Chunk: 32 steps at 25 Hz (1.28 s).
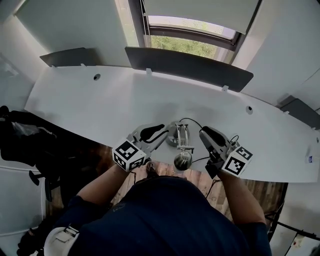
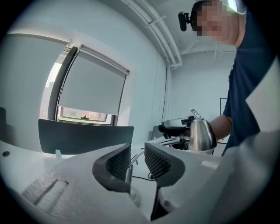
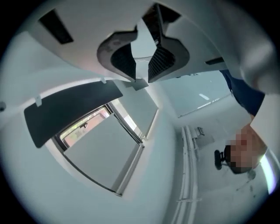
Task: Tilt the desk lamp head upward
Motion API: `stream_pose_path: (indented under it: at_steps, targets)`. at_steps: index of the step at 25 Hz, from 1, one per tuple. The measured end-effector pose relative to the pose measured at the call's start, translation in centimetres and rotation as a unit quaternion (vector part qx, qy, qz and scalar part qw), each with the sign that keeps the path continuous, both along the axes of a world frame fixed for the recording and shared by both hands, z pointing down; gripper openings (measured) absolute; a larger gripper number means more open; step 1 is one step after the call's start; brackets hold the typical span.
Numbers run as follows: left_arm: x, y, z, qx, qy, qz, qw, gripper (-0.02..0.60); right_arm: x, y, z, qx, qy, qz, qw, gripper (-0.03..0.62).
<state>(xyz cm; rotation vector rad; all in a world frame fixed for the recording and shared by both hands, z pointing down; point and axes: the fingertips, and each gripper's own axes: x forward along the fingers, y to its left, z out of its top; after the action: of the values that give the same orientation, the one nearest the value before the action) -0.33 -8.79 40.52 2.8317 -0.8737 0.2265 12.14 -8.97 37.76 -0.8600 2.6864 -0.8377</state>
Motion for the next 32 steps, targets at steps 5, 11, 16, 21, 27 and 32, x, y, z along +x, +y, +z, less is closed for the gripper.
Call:
stream_pose_path:
  at_steps: [5,11,16,21,27,32]
  targets:
    - [0.7,1.4,-2.1,0.010,0.002,-0.007,0.9999,0.078,0.5,0.6,-0.5,0.101,0.116,0.066,0.986,0.040]
    - [1.1,2.5,-1.5,0.004,0.003,-0.021,0.9998,0.026,0.0,1.9,0.5,0.130,0.161,0.110,0.972,0.017]
    - [1.1,3.5,-0.9,-0.006,0.011,-0.032,0.9994,0.008,-0.1,2.7,1.1,0.148,0.168,0.134,0.966,0.011]
    - [1.6,4.2,-1.2,-0.003,0.023,-0.037,0.9990,0.007,0.1,3.0,2.0,0.138,0.169,0.141,0.966,0.009]
    - [2.2,4.5,-1.3,-0.001,0.026,-0.033,0.9991,0.006,0.0,3.5,2.7,0.125,0.175,0.134,0.967,0.009]
    - [2.3,4.5,-1.3,-0.002,0.029,-0.033,0.9990,0.006,0.1,3.6,2.7,0.130,0.172,0.133,0.967,0.009]
